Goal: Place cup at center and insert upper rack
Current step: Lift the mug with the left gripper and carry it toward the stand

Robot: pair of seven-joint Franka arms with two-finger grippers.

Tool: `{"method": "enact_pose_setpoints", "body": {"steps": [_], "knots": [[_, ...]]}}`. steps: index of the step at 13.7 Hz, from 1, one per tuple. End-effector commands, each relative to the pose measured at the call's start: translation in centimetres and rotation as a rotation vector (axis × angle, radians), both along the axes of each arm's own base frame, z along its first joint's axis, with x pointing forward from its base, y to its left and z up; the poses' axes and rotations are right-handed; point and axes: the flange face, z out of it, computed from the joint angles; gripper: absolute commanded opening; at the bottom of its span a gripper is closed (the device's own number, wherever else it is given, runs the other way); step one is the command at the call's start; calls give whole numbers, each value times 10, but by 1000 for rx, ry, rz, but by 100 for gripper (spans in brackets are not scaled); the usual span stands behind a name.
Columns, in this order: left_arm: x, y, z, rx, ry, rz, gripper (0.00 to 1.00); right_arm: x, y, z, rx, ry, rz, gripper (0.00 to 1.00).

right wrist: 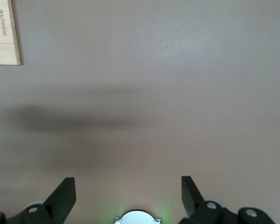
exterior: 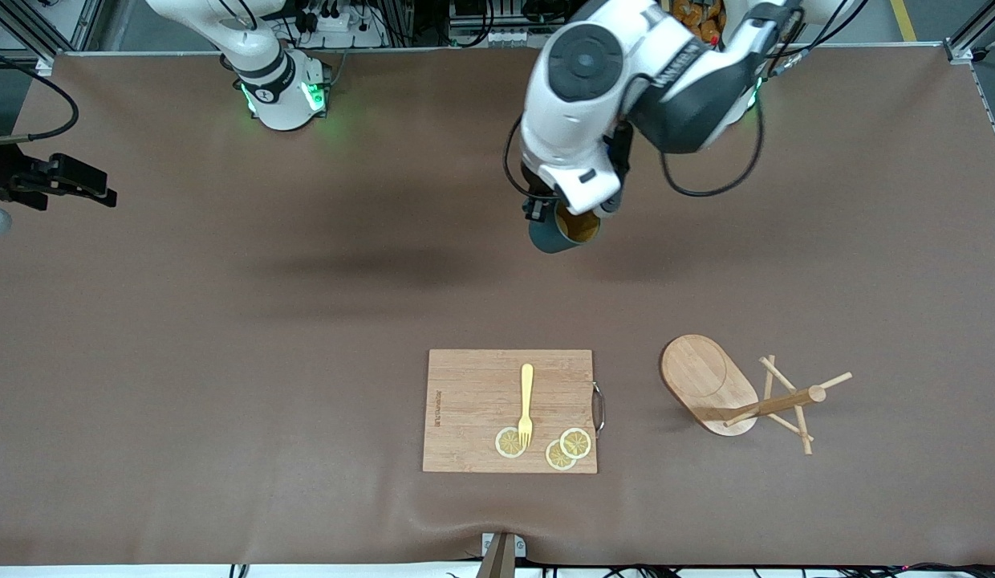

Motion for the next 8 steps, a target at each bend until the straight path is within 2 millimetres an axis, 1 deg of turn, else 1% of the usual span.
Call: {"method": "enact_pose_setpoints", "body": {"steps": [1,2,4,5,8], "knots": [[15,33,25,-96,15,-18,0,-7,-1,4,-12,2,-10,100],[19,39,30,-131,20,-34,0,-6,-1,3,-12,5,-7,100],[34,64,40,-193,21,-36,0,-6,-1,2,-12,5,-7,100],[39,73,43,-227,22,-51,0,-6,-1,2,-12,5,-7,100],[61,108,47,-330,26,-71,0,-5,-1,2,-11,6,-10,100]]}}
